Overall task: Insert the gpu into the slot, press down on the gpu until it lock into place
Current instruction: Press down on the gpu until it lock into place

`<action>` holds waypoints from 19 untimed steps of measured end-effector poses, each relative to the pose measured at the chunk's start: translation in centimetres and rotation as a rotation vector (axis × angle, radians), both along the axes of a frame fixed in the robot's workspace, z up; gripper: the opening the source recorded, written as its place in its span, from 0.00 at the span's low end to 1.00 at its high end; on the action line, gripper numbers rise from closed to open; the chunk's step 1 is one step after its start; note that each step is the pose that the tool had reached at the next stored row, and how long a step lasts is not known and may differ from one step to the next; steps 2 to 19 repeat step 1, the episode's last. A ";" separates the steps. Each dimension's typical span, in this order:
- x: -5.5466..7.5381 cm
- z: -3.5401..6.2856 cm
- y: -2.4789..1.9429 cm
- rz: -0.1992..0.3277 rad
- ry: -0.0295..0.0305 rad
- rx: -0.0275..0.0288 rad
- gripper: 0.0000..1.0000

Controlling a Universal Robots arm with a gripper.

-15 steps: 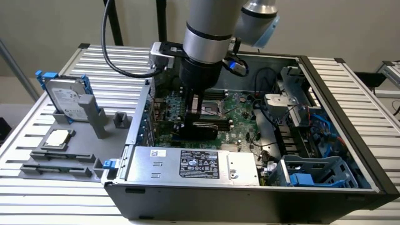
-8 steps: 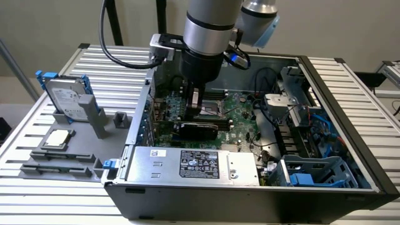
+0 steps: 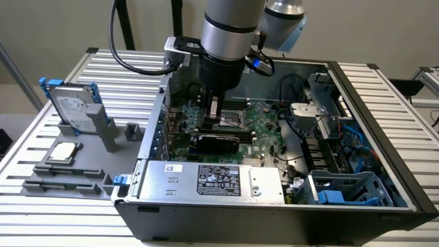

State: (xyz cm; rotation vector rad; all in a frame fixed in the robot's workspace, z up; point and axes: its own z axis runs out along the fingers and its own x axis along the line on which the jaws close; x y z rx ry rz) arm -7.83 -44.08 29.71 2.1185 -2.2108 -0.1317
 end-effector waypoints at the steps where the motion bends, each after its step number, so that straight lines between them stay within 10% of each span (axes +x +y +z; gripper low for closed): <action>1: 0.0 0.00 0.00 0.000 0.0000 0.0000 0.11; 19: 0.0 0.00 0.00 0.000 0.0000 0.0000 0.11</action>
